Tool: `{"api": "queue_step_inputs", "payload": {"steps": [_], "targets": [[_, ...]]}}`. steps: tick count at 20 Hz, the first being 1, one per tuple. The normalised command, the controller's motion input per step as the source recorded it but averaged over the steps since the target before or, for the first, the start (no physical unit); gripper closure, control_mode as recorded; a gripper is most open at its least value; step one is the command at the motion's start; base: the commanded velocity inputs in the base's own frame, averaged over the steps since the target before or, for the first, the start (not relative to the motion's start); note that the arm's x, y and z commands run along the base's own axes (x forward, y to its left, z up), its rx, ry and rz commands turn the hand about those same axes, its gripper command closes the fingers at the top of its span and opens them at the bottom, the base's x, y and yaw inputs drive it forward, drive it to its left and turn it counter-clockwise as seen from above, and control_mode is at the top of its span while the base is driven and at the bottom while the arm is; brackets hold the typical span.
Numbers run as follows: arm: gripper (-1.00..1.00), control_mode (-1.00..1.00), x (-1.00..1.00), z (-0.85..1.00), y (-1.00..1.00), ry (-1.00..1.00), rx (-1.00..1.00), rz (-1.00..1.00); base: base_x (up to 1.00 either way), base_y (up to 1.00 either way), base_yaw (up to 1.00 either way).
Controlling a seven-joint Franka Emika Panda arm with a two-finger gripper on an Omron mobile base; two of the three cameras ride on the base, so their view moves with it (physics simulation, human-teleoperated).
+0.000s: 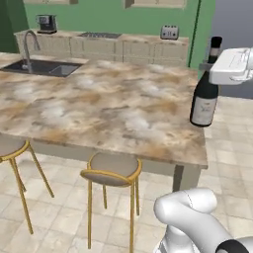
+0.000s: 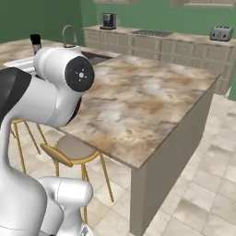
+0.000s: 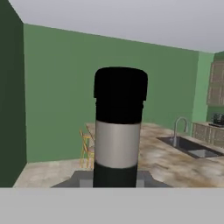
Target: Get the candle and the wine from the cabinet and move them to the dining counter.
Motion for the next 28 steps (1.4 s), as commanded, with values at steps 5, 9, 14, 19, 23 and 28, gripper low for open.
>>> {"api": "queue_step_inputs", "payload": {"steps": [5,9,14,19,23,28], "targets": [[1.0,1.0,0.0,0.0,0.0,0.0,0.0,0.0,-0.93,0.84,-0.44],[1.0,1.0,0.0,0.0,0.0,0.0,0.0,0.0,-0.56,1.0,-0.51],[1.0,1.0,0.0,0.0,0.0,0.0,0.0,0.0,0.02,1.0,-0.37],[1.0,1.0,0.0,0.0,0.0,0.0,0.0,0.0,0.14,1.0,-0.15],[1.0,1.0,0.0,0.0,0.0,0.0,0.0,0.0,0.02,1.0,-0.04],[1.0,1.0,0.0,0.0,0.0,0.0,0.0,0.0,0.11,1.0,-0.03]]}}
